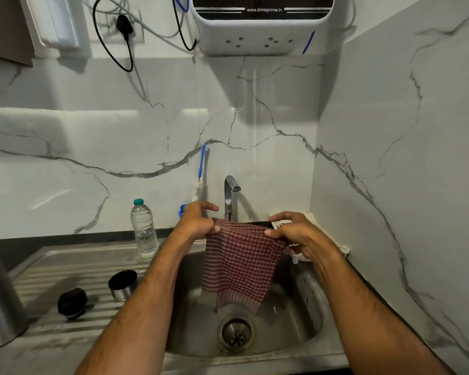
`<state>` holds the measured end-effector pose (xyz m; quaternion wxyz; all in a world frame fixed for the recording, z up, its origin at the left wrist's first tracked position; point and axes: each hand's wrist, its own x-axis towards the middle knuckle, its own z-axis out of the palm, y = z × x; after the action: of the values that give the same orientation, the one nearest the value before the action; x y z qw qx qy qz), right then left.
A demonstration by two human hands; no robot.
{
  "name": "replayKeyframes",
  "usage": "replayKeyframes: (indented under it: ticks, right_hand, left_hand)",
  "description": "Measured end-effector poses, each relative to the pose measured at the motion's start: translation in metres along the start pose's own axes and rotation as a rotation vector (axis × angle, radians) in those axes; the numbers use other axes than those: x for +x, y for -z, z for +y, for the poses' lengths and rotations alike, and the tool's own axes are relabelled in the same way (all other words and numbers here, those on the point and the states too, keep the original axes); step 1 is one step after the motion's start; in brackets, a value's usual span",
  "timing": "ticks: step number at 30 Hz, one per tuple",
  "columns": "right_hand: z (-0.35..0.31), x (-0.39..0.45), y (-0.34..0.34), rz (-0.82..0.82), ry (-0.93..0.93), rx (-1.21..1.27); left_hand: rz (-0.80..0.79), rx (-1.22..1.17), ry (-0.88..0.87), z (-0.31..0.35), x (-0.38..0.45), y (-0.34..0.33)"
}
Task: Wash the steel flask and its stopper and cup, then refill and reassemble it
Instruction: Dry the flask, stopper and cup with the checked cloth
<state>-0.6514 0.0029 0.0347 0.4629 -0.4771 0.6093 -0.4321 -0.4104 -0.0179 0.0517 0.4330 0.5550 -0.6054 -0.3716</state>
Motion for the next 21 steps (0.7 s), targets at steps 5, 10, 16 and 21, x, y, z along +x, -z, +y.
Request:
replayKeyframes:
  ticks: [5, 10, 16, 21]
  right_hand:
    - [0.003, 0.005, 0.0, 0.126, 0.065, 0.038]
    - [-0.001, -0.001, 0.007, -0.049, 0.054, 0.144]
    - [-0.003, 0.005, 0.014, 0.093, 0.129, -0.087]
    - [-0.005, 0.01, 0.022, 0.235, 0.242, -0.226]
  left_hand:
    - [0.155, -0.094, -0.003, 0.002, 0.005, -0.009]
    - [0.232, -0.202, -0.003, 0.007, 0.003, -0.014]
    - [0.29, -0.093, -0.072, 0.008, -0.002, -0.024]
    - [0.296, 0.02, -0.114, 0.005, 0.003, -0.032]
